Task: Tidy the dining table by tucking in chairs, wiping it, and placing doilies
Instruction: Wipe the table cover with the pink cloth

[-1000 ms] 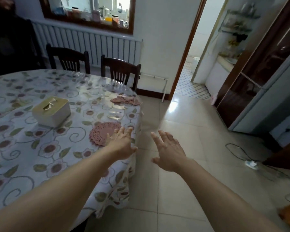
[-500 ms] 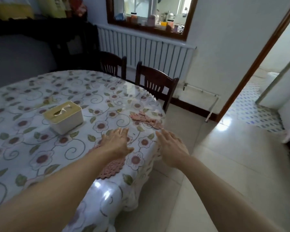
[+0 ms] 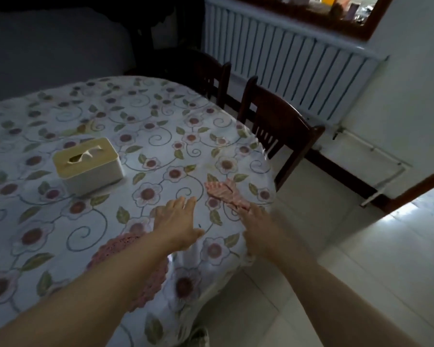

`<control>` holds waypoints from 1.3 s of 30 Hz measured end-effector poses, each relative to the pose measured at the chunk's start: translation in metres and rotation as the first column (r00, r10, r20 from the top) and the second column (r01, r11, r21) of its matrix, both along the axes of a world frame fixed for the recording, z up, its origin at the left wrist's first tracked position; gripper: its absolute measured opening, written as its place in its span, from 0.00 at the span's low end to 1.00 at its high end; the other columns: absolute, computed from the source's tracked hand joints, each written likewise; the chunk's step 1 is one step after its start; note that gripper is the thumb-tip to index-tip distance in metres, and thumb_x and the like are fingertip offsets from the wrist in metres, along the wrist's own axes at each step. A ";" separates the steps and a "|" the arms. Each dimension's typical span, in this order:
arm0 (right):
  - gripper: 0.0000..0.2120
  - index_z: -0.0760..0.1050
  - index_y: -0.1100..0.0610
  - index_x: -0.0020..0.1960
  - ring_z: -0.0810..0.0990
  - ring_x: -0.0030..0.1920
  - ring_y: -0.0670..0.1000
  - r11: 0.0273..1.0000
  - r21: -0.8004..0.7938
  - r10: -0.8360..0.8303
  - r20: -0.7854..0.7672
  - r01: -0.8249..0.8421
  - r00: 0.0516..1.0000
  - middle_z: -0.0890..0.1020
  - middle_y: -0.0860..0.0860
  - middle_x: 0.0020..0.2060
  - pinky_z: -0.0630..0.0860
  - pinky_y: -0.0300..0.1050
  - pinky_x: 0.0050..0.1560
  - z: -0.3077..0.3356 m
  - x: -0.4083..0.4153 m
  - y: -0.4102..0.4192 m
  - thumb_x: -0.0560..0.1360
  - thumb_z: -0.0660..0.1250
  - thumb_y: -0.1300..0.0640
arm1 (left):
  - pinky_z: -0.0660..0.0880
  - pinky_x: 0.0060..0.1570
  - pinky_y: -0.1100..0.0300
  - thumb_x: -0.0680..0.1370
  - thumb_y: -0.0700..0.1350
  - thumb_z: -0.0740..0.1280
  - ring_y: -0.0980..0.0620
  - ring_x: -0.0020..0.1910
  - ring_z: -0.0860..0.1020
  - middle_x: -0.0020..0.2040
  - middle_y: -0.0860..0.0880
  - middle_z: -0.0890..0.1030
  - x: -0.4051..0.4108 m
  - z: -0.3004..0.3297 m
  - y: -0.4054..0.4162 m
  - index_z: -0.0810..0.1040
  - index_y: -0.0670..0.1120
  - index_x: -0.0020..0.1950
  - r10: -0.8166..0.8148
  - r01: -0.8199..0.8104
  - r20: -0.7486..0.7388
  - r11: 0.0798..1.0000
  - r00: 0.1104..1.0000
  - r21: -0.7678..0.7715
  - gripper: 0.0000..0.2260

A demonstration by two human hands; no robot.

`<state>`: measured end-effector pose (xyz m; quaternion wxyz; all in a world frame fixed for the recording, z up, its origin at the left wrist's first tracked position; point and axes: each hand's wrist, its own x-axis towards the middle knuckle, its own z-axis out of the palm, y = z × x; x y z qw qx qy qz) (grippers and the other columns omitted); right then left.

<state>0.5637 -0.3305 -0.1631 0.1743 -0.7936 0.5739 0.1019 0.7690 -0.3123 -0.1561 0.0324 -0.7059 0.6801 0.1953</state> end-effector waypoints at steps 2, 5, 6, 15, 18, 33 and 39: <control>0.29 0.52 0.53 0.75 0.58 0.72 0.61 1.000 0.027 0.002 -0.017 -0.002 1.000 0.53 0.58 0.75 0.61 0.56 0.70 -0.012 -0.003 -0.025 0.77 0.59 0.59 | 0.51 0.71 0.43 0.74 0.60 0.63 0.44 0.75 0.50 0.78 0.47 0.49 -0.004 -0.017 -0.022 0.45 0.52 0.76 0.011 -0.010 -0.027 0.999 1.000 0.044 0.38; 0.28 0.51 0.55 0.75 0.61 0.71 0.61 0.997 0.076 -0.002 -0.010 0.003 1.000 0.55 0.59 0.74 0.62 0.57 0.69 -0.031 -0.003 -0.058 0.78 0.59 0.58 | 0.51 0.72 0.42 0.74 0.59 0.62 0.45 0.75 0.49 0.78 0.47 0.48 -0.006 -0.037 -0.048 0.45 0.52 0.76 0.049 -0.045 -0.045 0.996 0.998 0.081 0.37; 0.28 0.52 0.55 0.74 0.63 0.69 0.61 0.997 0.081 -0.012 -0.006 0.012 1.000 0.57 0.58 0.73 0.64 0.57 0.67 -0.037 -0.001 -0.066 0.77 0.60 0.58 | 0.51 0.71 0.42 0.74 0.59 0.63 0.45 0.75 0.49 0.78 0.47 0.48 -0.006 -0.043 -0.054 0.45 0.52 0.76 0.057 -0.053 -0.043 0.995 0.997 0.083 0.37; 0.18 0.64 0.60 0.66 0.74 0.58 0.55 0.997 0.060 -0.049 0.013 0.048 0.999 0.71 0.57 0.61 0.73 0.46 0.55 -0.084 0.016 -0.135 0.79 0.59 0.57 | 0.54 0.68 0.42 0.74 0.54 0.64 0.45 0.74 0.53 0.77 0.48 0.53 -0.008 -0.072 -0.104 0.49 0.54 0.75 0.178 -0.175 -0.017 0.978 0.984 0.114 0.35; 0.13 0.71 0.59 0.62 0.78 0.52 0.55 0.997 0.072 -0.028 0.204 0.014 0.978 0.77 0.56 0.56 0.74 0.44 0.50 -0.075 0.024 -0.155 0.78 0.59 0.62 | 0.54 0.68 0.43 0.75 0.48 0.63 0.45 0.74 0.53 0.76 0.48 0.54 -0.019 -0.070 -0.115 0.52 0.59 0.74 0.224 -0.218 -0.034 0.967 0.974 0.130 0.31; 0.05 0.76 0.50 0.45 0.77 0.39 0.46 0.979 0.198 -0.093 0.621 -0.041 0.779 0.80 0.46 0.40 0.70 0.34 0.35 -0.008 0.037 -0.263 0.77 0.64 0.58 | 0.68 0.32 0.60 0.69 0.36 0.69 0.52 0.34 0.73 0.33 0.51 0.74 -0.001 -0.026 -0.168 0.68 0.48 0.33 0.627 -0.642 -0.575 0.736 0.526 0.214 0.12; 0.21 0.66 0.57 0.69 0.67 0.60 0.56 0.992 -0.110 -0.004 0.439 0.058 0.899 0.65 0.56 0.64 0.67 0.49 0.59 -0.033 0.074 -0.273 0.76 0.60 0.64 | 0.68 0.41 0.58 0.74 0.46 0.68 0.47 0.50 0.75 0.59 0.45 0.74 0.016 -0.053 -0.193 0.63 0.48 0.64 0.772 -0.782 -0.399 0.595 0.494 0.185 0.22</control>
